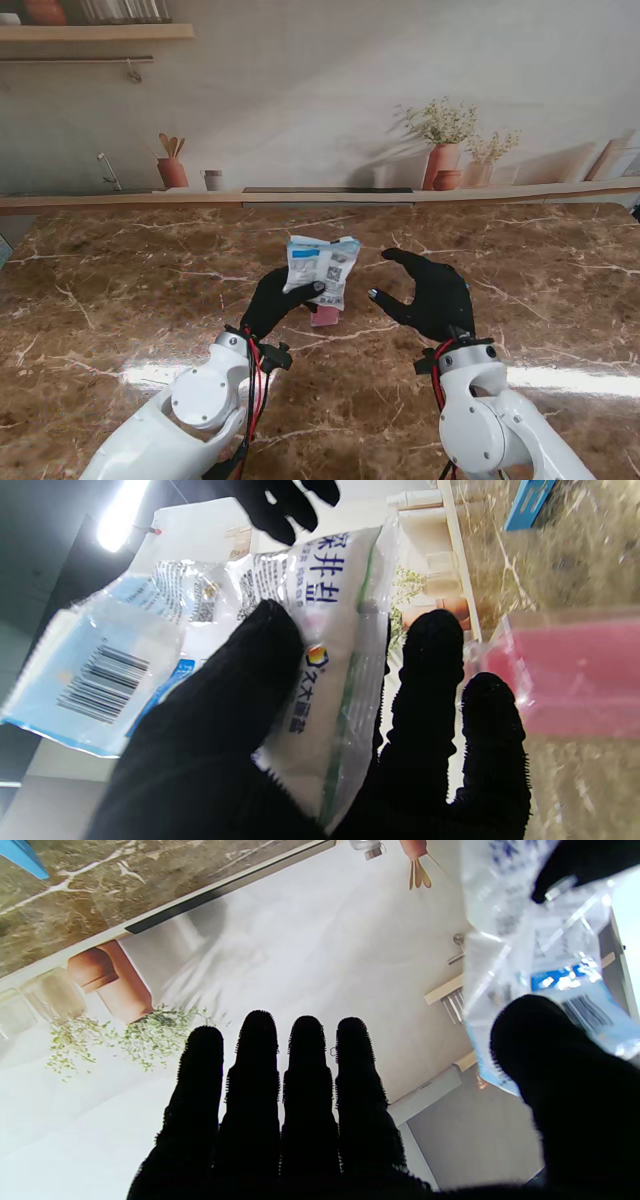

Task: Fill the seasoning bottle

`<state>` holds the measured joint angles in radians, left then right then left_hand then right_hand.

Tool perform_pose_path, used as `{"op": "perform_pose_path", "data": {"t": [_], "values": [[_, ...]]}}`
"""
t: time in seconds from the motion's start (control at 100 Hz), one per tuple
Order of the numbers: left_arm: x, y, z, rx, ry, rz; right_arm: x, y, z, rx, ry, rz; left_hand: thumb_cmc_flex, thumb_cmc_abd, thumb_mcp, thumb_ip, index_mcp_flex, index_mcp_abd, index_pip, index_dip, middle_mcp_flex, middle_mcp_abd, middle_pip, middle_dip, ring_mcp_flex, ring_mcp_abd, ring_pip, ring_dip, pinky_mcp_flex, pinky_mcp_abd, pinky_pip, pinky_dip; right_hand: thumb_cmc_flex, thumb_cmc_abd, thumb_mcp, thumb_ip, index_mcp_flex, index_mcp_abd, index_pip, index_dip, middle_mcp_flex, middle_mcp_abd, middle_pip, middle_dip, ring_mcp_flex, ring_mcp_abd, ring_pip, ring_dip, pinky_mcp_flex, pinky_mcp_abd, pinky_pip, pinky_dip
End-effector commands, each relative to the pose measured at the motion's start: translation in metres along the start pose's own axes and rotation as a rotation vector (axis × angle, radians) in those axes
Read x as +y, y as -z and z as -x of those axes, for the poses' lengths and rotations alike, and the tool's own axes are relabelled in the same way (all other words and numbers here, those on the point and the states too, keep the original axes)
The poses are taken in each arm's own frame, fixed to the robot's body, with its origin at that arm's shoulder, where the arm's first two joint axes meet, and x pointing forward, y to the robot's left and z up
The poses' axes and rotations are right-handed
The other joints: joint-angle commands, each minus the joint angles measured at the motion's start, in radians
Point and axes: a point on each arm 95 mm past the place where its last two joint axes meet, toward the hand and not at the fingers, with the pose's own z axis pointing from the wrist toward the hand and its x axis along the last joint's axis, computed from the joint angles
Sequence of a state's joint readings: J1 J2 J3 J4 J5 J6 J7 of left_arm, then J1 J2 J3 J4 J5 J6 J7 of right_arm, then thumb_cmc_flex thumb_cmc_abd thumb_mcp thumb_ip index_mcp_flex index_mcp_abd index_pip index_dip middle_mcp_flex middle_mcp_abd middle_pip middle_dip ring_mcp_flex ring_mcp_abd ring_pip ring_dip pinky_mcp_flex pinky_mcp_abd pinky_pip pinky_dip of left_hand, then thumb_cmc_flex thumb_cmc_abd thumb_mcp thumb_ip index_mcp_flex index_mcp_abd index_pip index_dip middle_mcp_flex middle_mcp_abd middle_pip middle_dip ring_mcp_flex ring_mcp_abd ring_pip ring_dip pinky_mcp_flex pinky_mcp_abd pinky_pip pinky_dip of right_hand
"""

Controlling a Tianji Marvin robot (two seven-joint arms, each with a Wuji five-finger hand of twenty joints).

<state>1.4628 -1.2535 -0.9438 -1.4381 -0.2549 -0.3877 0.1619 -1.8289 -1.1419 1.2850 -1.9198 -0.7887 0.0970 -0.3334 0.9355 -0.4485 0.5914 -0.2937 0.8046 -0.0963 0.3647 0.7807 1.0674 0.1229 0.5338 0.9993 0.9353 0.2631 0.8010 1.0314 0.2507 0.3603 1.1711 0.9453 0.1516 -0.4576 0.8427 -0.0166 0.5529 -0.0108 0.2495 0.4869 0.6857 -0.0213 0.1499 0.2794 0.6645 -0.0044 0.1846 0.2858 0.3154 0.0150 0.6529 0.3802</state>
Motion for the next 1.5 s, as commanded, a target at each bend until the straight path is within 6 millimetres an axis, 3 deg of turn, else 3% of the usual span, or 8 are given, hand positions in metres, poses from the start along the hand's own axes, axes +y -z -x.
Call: {"op": "perform_pose_path", "data": {"t": [0.0,0.6,0.79,0.89,1.08,1.27,1.41,1.49], "values": [[0.013,0.007,0.013,-0.033,0.058,-0.017,-0.002,0.004,-0.007,0.011,-0.018,-0.018,0.180,0.062,0.215,0.103,0.083,-0.103,0.678,0.020,-0.008,-0.196,0.016,-0.030,-0.026,-0.030,-0.046,0.041,-0.019,-0.009,-0.015,0.025,0.011,-0.003,-0.013,-0.007,-0.032,0.011,-0.012,0.012,0.013,0.008,0.004,0.015,0.032,0.003,0.013,0.030,0.007,0.007,0.025,0.024],[0.038,0.022,0.025,-0.065,0.276,0.060,-0.003,0.000,-0.034,0.068,-0.064,-0.014,0.275,-0.018,0.303,0.098,0.207,-0.144,0.706,-0.022,0.039,-0.223,0.089,-0.213,-0.048,-0.032,-0.214,0.170,-0.101,-0.007,-0.106,0.041,0.154,-0.096,-0.098,-0.029,0.037,0.023,0.074,0.074,0.153,-0.009,0.137,0.177,0.222,-0.007,0.292,0.299,0.131,0.089,0.329,0.251],[0.036,0.023,0.026,-0.065,0.263,0.070,-0.004,-0.006,-0.045,0.084,-0.101,0.055,0.275,-0.012,0.295,0.097,0.202,-0.142,0.702,-0.026,0.033,-0.223,0.084,-0.213,-0.057,-0.028,-0.227,0.177,-0.112,-0.011,-0.117,0.041,0.199,-0.170,0.228,-0.119,0.259,-0.073,0.258,0.175,0.394,-0.050,0.299,0.309,0.393,-0.029,0.517,0.375,0.259,0.117,0.551,0.283],[0.035,0.023,0.026,-0.068,0.245,0.083,-0.004,-0.009,-0.049,0.091,-0.109,0.065,0.271,-0.004,0.285,0.098,0.199,-0.145,0.699,-0.028,0.030,-0.224,0.079,-0.215,-0.058,-0.028,-0.230,0.178,-0.116,-0.014,-0.120,0.042,0.289,-0.228,0.309,-0.234,0.244,-0.147,0.588,-0.001,0.489,-0.065,0.347,0.433,0.463,-0.035,0.624,0.381,0.308,0.126,0.652,0.256],[0.032,0.023,0.026,-0.068,0.224,0.100,-0.008,-0.012,-0.054,0.104,-0.154,0.053,0.268,-0.007,0.271,0.098,0.194,-0.144,0.686,-0.038,0.029,-0.230,0.067,-0.224,-0.066,-0.033,-0.244,0.178,-0.134,-0.021,-0.140,0.039,0.329,-0.278,0.342,-0.236,0.281,-0.182,0.656,0.003,0.540,-0.070,0.377,0.473,0.494,-0.033,0.708,0.403,0.328,0.135,0.727,0.280],[0.030,0.025,0.027,-0.075,0.193,0.112,-0.013,-0.015,-0.057,0.117,-0.160,0.044,0.237,-0.013,0.266,0.090,0.163,-0.133,0.654,-0.057,0.016,-0.213,0.046,-0.227,-0.072,-0.036,-0.261,0.174,-0.137,-0.021,-0.149,0.039,0.454,-0.309,0.493,-0.228,0.396,-0.301,0.705,0.310,0.598,-0.098,0.568,0.673,0.539,-0.067,1.013,0.555,0.373,0.146,0.868,0.364],[0.025,0.027,0.030,-0.087,0.119,0.135,-0.014,-0.016,-0.060,0.113,-0.182,0.083,0.091,-0.076,0.199,0.109,0.024,-0.110,0.519,-0.248,-0.004,-0.175,-0.301,-0.113,-0.198,-0.072,-0.329,0.035,-0.174,-0.037,-0.213,0.010,0.468,-0.340,0.629,-0.160,0.525,-0.306,0.685,0.546,0.651,-0.111,0.683,0.800,0.603,-0.079,1.167,0.633,0.423,0.162,0.955,0.406],[0.019,0.029,0.032,-0.093,0.051,0.148,-0.014,-0.015,-0.060,0.115,-0.195,0.098,-0.069,-0.110,0.256,0.135,-0.088,-0.088,0.379,-0.352,-0.273,-0.157,-0.207,-0.456,-0.344,-0.100,-0.398,-0.216,-0.229,-0.070,-0.306,-0.044,0.468,-0.354,0.656,-0.135,0.557,-0.304,0.683,0.584,0.670,-0.107,0.698,0.824,0.625,-0.076,1.194,0.644,0.438,0.168,0.975,0.412]]}}
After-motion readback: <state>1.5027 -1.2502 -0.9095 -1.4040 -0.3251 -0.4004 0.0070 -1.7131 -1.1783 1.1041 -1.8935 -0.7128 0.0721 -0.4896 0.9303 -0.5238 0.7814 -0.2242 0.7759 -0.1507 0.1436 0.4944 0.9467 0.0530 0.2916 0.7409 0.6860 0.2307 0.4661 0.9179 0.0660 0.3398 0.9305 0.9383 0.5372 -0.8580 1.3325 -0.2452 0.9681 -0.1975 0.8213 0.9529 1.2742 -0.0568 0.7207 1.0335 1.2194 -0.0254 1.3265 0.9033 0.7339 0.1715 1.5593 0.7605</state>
